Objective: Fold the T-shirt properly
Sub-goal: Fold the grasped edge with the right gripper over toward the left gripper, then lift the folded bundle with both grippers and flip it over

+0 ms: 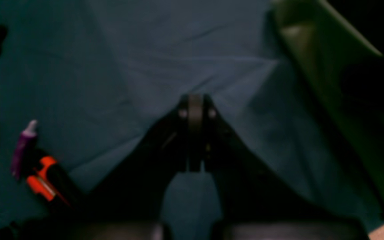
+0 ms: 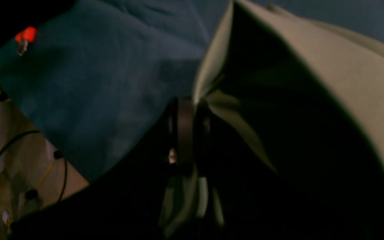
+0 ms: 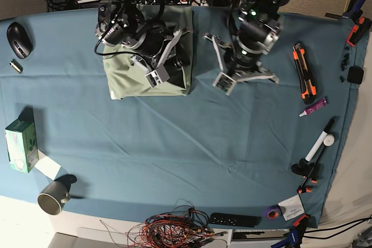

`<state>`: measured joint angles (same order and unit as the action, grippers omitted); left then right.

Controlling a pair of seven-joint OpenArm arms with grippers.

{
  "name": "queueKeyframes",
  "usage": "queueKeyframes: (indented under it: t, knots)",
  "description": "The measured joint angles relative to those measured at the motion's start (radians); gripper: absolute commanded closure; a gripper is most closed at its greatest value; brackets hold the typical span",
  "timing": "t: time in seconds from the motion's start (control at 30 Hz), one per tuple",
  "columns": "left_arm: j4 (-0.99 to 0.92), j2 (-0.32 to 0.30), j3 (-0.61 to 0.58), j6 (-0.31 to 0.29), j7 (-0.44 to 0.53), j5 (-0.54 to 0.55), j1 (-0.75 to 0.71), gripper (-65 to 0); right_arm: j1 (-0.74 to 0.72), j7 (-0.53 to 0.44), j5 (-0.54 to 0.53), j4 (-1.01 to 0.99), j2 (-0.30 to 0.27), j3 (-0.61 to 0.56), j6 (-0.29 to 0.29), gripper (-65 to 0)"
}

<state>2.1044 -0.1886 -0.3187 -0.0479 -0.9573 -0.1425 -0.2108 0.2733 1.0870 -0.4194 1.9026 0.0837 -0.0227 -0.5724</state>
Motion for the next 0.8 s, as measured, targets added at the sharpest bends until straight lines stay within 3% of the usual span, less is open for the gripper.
queueKeyframes:
  t: [0.17,0.37,0.4,0.5,0.63,0.8]
  knots:
    - [0.0,0.0,0.045,-0.005,0.002,0.074,-0.001,0.0,-0.019,0.0,-0.022,-0.007,0.0,-0.013,0.0,0.0]
    - [0.0,0.0,0.045,-0.005,0.015,0.077,-0.002,0.0,-0.018,0.012,-0.009,-0.006,0.0,-0.076,-0.011,0.0]
    - [0.0,0.0,0.045,-0.005,0.015,0.077,-0.002,0.0,-0.018,0.016,-0.006,-0.006,0.0,-0.086,-0.011,-2.8]
    - [0.0,0.0,0.045,-0.005,0.015,0.077,-0.002,0.0,-0.019,0.015,-0.004,-0.007,0.0,-0.111,-0.013,-20.1]
    - [0.0,-0.002,0.045,-0.005,0.015,0.077,-0.002,0.0,-0.018,0.016,-0.008,-0.007,0.0,-0.11,-0.015,-21.7]
    - [0.0,-0.05,0.045,-0.008,0.007,0.145,-0.002,0.0,-0.03,0.038,-0.003,0.019,0.0,-0.108,-0.015,-21.7]
